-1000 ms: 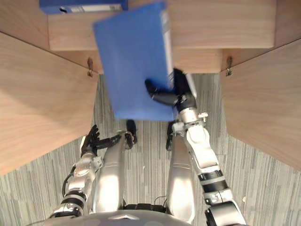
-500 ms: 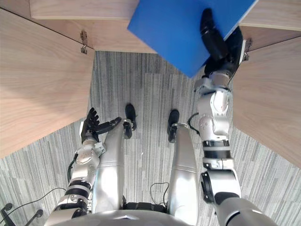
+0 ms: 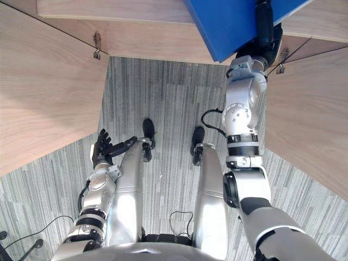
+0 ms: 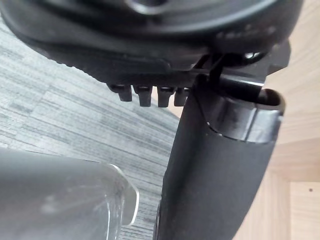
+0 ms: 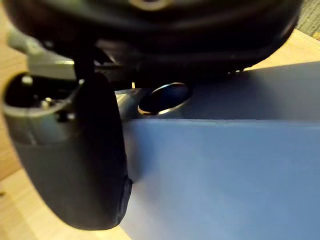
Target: Walk over to the cabinet, pick up the folder, carry it to the office cabinet, place the folder inside the office cabinet, then close the office cabinet door
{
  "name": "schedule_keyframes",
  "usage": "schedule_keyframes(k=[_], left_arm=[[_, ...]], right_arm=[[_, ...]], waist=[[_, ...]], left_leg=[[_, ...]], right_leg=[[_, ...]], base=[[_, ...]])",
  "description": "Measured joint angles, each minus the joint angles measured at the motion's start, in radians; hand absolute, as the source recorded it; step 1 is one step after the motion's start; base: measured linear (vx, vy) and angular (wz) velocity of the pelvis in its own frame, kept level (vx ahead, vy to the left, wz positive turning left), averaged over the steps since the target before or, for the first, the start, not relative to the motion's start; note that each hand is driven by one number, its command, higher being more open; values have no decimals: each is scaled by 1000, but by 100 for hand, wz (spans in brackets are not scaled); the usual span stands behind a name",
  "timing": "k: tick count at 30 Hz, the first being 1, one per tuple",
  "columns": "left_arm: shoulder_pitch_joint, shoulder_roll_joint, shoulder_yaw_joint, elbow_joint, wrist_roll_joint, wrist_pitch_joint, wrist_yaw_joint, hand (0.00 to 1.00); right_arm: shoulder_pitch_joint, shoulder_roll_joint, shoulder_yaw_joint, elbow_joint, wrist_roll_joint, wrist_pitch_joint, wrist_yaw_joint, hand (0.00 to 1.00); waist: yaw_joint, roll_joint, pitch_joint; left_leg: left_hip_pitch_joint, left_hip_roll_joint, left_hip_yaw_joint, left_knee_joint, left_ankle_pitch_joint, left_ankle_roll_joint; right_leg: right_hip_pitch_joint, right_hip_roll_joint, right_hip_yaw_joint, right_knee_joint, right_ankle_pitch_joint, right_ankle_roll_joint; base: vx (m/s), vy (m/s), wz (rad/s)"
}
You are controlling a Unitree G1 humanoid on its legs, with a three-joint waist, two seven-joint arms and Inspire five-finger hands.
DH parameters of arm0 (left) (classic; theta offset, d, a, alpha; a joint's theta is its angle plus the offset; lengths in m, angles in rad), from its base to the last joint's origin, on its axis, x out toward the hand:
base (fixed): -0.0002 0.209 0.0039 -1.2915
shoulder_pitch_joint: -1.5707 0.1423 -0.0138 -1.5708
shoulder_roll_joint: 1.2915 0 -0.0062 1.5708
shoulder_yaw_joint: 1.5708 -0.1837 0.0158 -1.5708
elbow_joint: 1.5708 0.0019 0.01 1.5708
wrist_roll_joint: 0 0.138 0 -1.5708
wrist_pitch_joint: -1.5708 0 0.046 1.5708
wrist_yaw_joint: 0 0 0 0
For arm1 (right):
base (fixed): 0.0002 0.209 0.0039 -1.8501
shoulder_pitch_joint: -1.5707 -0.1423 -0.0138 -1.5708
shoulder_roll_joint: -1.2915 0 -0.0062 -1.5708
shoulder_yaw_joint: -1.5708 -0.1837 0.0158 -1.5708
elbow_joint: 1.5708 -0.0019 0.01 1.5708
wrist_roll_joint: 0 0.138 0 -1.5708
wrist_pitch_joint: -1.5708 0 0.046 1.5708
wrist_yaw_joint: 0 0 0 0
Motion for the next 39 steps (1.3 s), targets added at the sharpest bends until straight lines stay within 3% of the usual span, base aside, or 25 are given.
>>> schedule_keyframes(k=[10,18,23,31,39], left_arm=[[-7,-10,-1,0,-9,8,24,100],[-11,-9,-11,19,-9,9,25,100],[-12,-7,-22,37,-9,15,23,100],[-11,4,-57,43,-10,8,-6,100],[-9,9,-87,48,-40,4,-25,100]], right_arm=[[-104,23,-77,53,89,-64,-75,100],[-196,-8,-74,56,89,-69,-73,100],[-230,-45,-49,115,88,-30,-50,100],[-362,-202,182,284,66,98,90,100],[-410,-320,254,409,29,146,173,100]], waist=[[3,-5,-4],[14,-12,-10],[16,-11,-11],[3,-10,-14],[4,-10,-14]], left_leg=[[-4,-20,-24,-82,72,-9],[12,-23,-19,-123,94,-3],[56,-24,-13,-156,96,-4],[92,-26,0,-214,113,-3],[113,-31,2,-242,120,-3]], right_leg=[[-2,-19,-44,-35,30,-14],[7,-23,-48,-59,47,-30],[54,-23,-53,-96,50,-30],[88,-24,-58,-146,61,-25],[108,-29,-65,-166,62,-23]], base=[[-45,-4,13],[2,-1,2],[63,19,2],[54,22,2],[21,8,2]])
